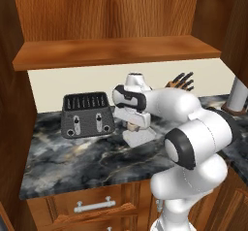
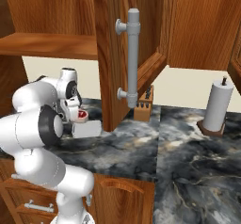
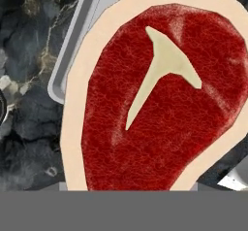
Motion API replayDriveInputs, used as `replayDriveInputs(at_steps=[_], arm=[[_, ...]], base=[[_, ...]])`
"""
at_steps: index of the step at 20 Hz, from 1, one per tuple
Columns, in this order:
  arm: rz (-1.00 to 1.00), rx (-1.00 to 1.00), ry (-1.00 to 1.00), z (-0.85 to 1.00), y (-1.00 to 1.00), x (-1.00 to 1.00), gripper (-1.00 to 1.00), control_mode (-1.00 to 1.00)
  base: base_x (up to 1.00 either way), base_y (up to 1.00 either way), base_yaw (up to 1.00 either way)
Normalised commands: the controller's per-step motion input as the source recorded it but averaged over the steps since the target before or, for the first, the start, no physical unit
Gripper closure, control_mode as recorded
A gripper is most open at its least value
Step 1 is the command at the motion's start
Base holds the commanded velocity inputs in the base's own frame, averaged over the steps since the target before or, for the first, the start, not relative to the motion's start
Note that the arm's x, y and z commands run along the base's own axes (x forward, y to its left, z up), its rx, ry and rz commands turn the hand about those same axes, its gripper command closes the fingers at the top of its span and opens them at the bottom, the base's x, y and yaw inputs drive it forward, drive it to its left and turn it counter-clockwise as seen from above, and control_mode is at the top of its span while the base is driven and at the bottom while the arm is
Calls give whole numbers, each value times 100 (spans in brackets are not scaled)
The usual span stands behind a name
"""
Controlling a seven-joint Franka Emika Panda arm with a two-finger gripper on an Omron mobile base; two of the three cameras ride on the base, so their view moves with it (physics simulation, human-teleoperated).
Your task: Retrieve the tupperware from the cabinet, then place the raw meat into the tupperware to avoid contamination.
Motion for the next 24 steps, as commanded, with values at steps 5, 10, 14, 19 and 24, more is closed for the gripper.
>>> replayDriveInputs(at_steps=[5, 10, 14, 19, 24], arm=[[0, 0, 1, -22, -18, 24, 100, -100], [0, 0, 4, -22, -16, 14, 100, -100], [-1, 0, 2, -23, -4, 12, 100, -100], [0, 0, 0, -14, 0, 19, 100, -100], [0, 0, 0, -15, 0, 26, 100, -100]], base=[[0, 0, 0], [0, 0, 0], [0, 0, 0], [0, 0, 0], [0, 0, 0]])
